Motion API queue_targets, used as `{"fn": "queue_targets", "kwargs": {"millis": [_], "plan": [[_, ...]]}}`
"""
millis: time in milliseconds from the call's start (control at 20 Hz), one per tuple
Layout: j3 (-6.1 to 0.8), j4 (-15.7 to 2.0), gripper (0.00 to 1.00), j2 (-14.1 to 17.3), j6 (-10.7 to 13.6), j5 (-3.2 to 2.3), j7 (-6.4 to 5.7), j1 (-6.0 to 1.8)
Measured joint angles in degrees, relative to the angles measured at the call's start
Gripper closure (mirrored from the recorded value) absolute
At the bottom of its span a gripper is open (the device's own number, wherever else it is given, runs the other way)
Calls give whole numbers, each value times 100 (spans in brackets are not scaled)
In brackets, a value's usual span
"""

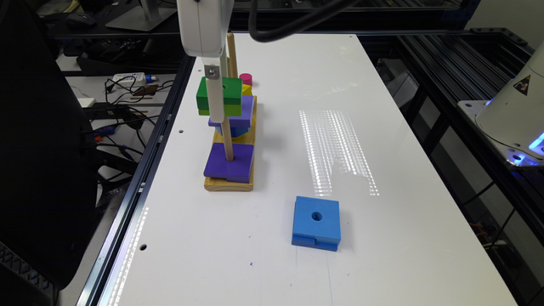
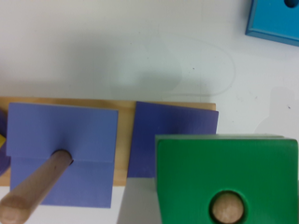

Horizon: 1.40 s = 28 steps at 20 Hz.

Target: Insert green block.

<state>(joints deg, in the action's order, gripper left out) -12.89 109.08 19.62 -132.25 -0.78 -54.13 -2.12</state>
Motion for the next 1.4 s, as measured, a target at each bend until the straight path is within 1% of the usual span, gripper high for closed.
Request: {"fn": "queue_targets", "kwargs": {"millis": [200,500,900,1100,1400], "plan": [[0,1,100,8,-1,-3,0,0],[3,1,100,127,-97,-37,0,0],[3,2,100,134,-99,-41,0,0],[4,3,100,239,-181,-61,0,0],[4,3,100,250,-189,-65,0,0]]}}
